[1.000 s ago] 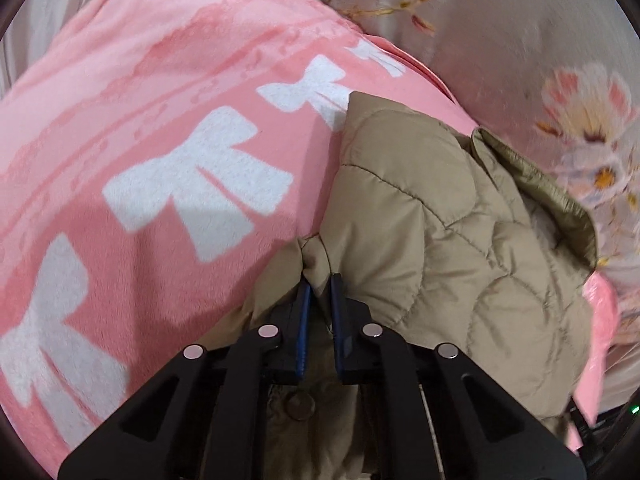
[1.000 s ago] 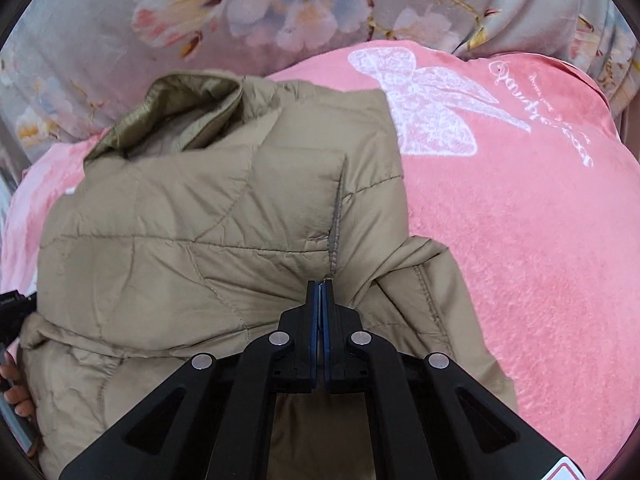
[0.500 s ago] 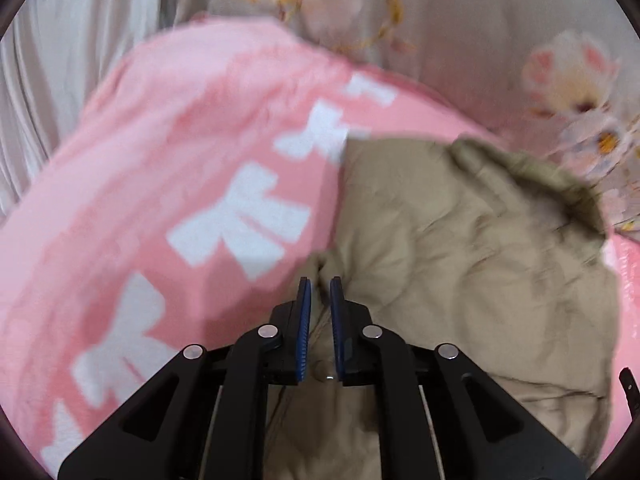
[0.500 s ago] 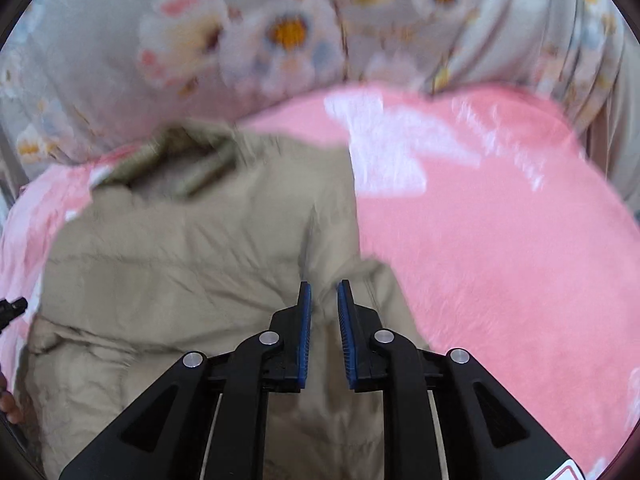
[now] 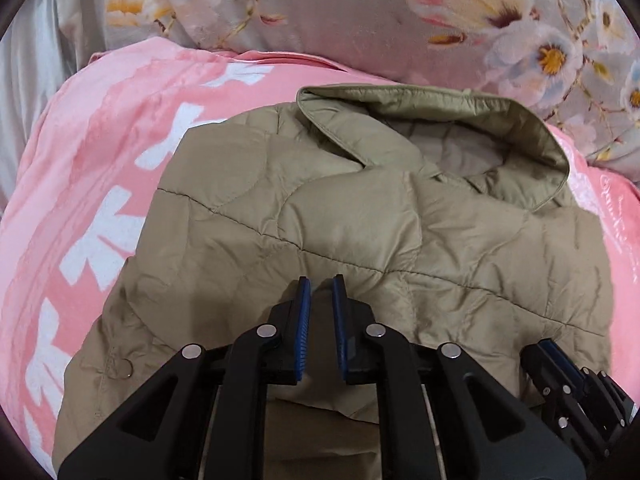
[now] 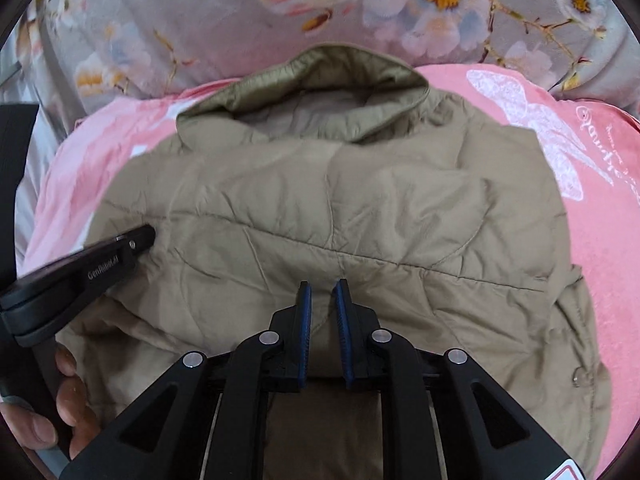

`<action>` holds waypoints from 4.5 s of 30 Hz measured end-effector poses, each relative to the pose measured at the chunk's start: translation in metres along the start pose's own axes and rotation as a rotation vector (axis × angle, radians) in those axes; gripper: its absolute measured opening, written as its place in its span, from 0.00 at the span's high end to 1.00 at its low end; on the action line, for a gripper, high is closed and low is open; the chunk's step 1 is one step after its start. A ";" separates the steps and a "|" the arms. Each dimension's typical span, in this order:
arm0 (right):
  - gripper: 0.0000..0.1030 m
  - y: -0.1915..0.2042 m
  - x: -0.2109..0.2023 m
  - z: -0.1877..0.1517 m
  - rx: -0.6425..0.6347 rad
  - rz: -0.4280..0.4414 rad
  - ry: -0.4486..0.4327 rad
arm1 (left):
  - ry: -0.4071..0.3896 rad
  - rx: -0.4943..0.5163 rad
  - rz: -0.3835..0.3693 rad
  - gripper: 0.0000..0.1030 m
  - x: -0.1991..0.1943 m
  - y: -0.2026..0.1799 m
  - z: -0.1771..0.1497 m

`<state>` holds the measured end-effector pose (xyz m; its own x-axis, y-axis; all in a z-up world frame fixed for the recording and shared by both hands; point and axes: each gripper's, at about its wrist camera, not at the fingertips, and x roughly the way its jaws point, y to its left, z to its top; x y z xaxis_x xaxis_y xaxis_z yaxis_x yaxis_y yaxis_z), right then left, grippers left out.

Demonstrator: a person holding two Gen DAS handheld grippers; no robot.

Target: Fold large clothes

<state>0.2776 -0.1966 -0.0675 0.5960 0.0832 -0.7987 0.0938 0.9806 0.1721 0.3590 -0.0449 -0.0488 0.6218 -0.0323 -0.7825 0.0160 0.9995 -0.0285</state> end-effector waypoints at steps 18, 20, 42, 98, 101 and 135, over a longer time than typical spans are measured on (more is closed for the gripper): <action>0.87 0.007 0.007 -0.012 -0.033 -0.047 -0.048 | -0.087 0.094 0.099 0.90 0.006 -0.017 -0.025; 0.87 0.006 0.007 -0.012 -0.032 -0.045 -0.048 | -0.088 0.095 0.100 0.90 0.006 -0.017 -0.025; 0.55 -0.065 -0.012 0.053 0.274 0.249 -0.090 | -0.011 -0.180 -0.335 0.57 -0.011 0.054 0.049; 0.91 -0.038 0.073 0.156 0.100 0.027 -0.065 | 0.085 -0.112 -0.224 0.69 0.091 0.004 0.156; 1.00 -0.046 0.078 0.139 0.063 -0.034 -0.057 | 0.077 -0.049 -0.202 0.69 0.089 0.002 0.135; 1.00 -0.054 0.111 0.131 0.056 -0.079 -0.090 | -0.045 0.132 -0.010 0.69 0.103 -0.034 0.097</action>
<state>0.4430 -0.2636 -0.0901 0.6540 -0.0123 -0.7564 0.1862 0.9717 0.1452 0.4981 -0.0816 -0.0683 0.6552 -0.0448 -0.7541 0.1235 0.9912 0.0484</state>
